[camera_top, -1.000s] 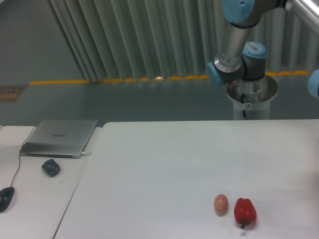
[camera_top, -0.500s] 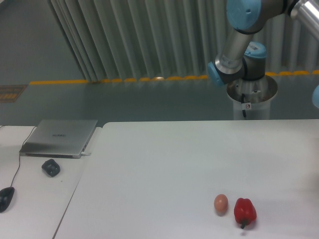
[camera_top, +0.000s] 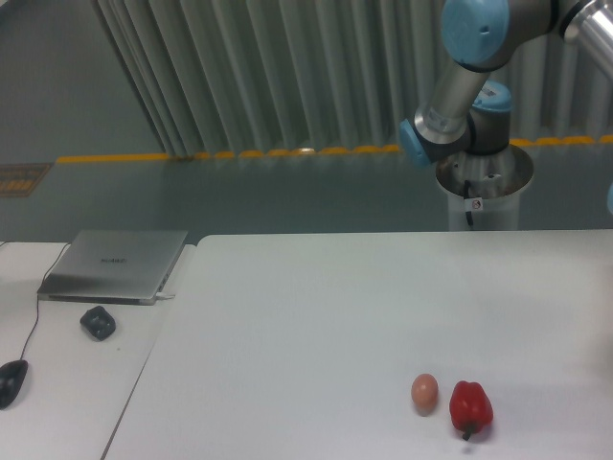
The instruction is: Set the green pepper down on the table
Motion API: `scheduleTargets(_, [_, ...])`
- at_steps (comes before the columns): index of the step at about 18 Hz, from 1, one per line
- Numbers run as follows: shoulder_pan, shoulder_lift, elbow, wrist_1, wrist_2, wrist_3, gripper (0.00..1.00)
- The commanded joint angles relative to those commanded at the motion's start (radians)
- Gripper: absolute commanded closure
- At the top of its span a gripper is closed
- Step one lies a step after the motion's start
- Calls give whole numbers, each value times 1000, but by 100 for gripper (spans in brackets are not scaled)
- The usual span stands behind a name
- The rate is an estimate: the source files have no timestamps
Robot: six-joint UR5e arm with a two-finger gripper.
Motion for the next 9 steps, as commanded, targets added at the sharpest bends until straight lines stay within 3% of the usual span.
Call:
scheduleTargets(3, [0,-15,3,2,0,-8,3])
scheduleTargets(6, [-2,-18,3,0,0,-11,26])
scheduleTargets(9, [-3,-15,3,-2,2,-9,34])
